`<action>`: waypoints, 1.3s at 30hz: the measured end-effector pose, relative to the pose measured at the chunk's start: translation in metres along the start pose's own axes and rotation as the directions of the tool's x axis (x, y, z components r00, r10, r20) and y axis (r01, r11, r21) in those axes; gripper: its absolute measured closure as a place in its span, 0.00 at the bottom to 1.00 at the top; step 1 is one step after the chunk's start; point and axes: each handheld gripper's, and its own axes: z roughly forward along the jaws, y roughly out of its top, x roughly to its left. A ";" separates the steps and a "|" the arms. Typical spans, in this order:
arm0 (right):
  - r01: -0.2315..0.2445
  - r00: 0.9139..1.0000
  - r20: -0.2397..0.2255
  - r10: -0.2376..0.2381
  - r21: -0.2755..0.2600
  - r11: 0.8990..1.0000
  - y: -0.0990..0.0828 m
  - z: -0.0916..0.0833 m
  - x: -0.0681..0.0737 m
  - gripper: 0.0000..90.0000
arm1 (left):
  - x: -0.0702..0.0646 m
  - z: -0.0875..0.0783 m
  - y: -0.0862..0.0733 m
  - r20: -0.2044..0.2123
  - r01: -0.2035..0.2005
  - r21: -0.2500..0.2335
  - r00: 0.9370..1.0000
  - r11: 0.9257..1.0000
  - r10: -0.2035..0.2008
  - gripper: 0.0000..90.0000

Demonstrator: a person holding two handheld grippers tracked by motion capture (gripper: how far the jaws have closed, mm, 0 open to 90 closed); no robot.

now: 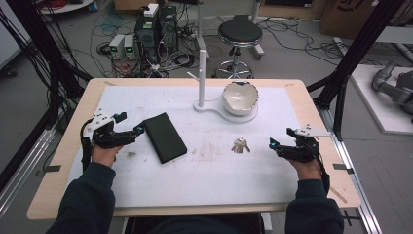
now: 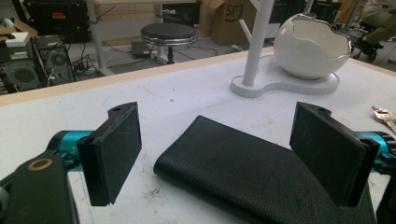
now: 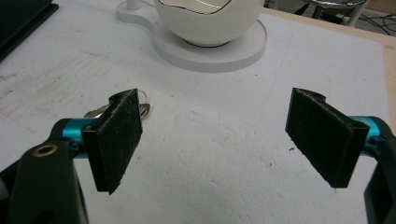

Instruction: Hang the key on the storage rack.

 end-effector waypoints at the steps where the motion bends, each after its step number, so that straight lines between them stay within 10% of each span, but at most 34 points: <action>1: 0.000 1.000 0.000 0.000 0.000 1.000 0.000 0.000 0.000 0.21 | 0.000 0.001 0.000 0.002 0.002 0.004 1.000 1.000 -0.002 0.18; 20: -0.005 0.998 -0.063 0.007 0.019 1.000 0.004 0.017 0.011 0.22 | -0.002 0.002 -0.003 0.016 -0.005 0.018 1.000 1.000 0.005 0.22; 30: 0.093 0.973 -0.222 -0.061 0.139 0.986 0.009 0.067 0.034 0.51 | -0.002 0.003 -0.006 0.012 0.009 0.034 1.000 0.999 -0.009 0.24; 39: 0.104 0.978 -0.196 -0.068 0.181 0.978 0.023 0.089 0.048 0.67 | -0.004 0.005 -0.007 0.021 0.001 0.042 1.000 0.999 -0.002 0.25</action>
